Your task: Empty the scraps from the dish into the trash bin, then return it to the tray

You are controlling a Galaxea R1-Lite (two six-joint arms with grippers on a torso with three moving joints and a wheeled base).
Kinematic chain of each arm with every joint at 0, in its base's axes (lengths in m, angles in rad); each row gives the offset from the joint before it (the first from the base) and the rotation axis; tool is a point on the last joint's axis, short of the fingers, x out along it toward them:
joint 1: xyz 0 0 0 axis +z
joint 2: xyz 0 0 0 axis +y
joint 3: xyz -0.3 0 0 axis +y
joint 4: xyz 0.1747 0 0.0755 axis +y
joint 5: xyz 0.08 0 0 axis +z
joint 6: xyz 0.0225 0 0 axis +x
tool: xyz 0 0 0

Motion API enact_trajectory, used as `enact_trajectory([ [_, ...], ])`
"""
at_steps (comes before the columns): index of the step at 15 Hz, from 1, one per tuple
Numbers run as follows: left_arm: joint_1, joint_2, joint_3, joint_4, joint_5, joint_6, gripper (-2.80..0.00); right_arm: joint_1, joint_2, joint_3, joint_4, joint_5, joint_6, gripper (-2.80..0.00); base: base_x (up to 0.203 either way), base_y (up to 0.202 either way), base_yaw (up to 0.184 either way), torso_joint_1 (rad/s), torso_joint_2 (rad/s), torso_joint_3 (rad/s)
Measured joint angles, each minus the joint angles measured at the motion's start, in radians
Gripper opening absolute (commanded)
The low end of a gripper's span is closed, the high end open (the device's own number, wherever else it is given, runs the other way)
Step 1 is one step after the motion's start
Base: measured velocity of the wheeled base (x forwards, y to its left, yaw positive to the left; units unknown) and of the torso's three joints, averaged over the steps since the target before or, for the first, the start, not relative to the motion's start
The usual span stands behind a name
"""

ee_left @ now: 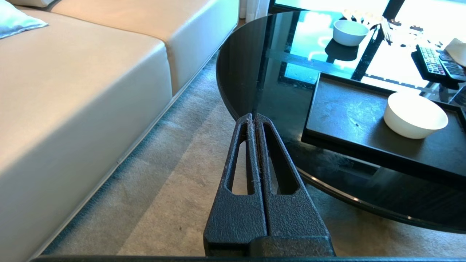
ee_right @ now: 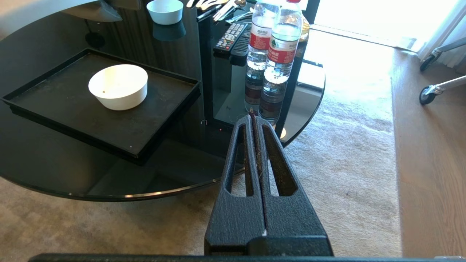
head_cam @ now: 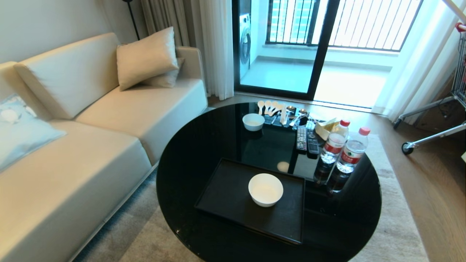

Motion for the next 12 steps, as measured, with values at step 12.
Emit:
enact_trajectory([
  [12, 0.0, 0.0, 0.0, 0.0, 0.0, 0.0, -2.8, 0.0, 0.0, 0.0, 0.0, 0.0, 0.004, -2.8, 0.0, 0.0, 0.0, 0.0, 0.0, 0.0],
])
